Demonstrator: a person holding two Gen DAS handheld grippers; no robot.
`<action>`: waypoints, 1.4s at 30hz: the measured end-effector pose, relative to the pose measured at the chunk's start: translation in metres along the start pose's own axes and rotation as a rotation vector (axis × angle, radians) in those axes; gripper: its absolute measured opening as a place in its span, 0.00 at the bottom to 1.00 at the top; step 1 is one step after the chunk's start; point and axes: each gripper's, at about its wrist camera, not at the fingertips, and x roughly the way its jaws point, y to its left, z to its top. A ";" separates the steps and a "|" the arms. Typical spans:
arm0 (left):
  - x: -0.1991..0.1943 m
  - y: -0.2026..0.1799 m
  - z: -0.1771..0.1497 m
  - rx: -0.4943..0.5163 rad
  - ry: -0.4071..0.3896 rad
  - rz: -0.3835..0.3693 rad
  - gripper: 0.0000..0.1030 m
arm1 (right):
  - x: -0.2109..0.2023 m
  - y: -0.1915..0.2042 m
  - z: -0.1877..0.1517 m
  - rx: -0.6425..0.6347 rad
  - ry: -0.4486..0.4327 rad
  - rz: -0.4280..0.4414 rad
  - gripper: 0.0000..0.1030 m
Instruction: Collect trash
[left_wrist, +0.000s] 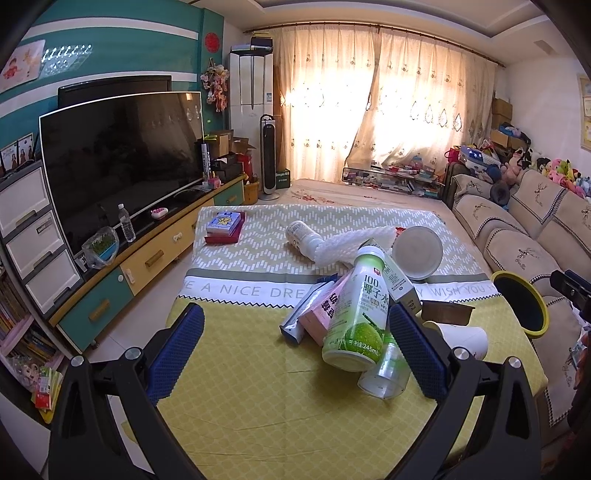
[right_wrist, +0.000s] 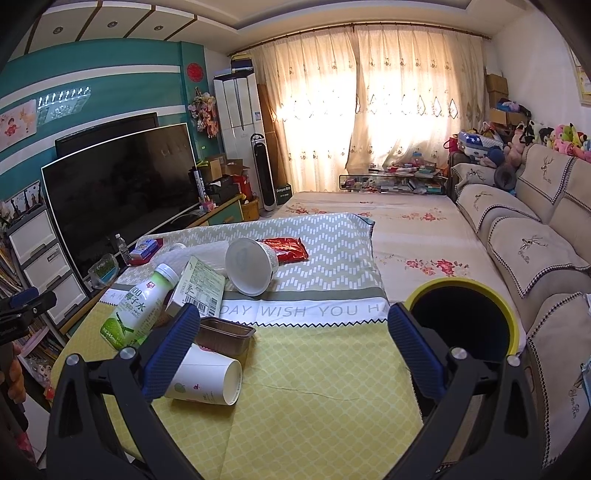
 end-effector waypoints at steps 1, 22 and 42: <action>0.000 0.000 0.000 0.000 0.000 0.000 0.96 | 0.000 -0.001 0.000 0.001 0.001 0.000 0.94; 0.009 -0.002 -0.005 0.007 0.013 -0.007 0.96 | 0.004 -0.002 -0.003 0.003 0.008 -0.001 0.94; 0.011 -0.004 -0.005 0.013 0.022 -0.013 0.96 | 0.010 -0.003 -0.010 0.005 0.022 -0.001 0.94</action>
